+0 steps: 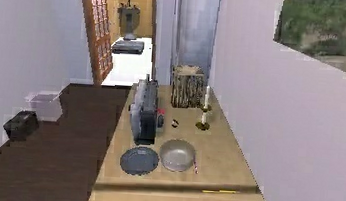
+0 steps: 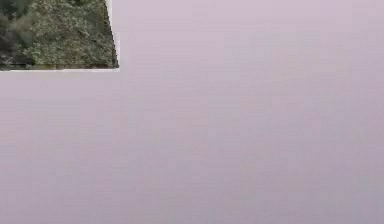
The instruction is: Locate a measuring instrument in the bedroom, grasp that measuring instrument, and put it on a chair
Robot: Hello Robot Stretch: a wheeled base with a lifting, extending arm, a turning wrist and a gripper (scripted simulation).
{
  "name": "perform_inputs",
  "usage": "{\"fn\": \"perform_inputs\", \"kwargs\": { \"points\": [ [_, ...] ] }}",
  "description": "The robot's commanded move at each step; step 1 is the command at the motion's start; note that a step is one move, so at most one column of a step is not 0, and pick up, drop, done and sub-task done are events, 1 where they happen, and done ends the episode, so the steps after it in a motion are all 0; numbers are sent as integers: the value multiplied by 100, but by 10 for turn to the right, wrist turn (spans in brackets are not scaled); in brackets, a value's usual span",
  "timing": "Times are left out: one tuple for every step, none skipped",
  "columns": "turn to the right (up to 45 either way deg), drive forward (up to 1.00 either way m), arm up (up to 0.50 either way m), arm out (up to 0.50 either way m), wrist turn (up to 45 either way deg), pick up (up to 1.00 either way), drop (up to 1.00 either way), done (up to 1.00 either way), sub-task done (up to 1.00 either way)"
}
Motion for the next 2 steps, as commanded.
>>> {"fn": "perform_inputs", "kwargs": {
  "points": [
    [-450,0,0,0,0,0,0,0,0],
    [-90,0,0,0,0,0,0,0,0]
  ]
}}
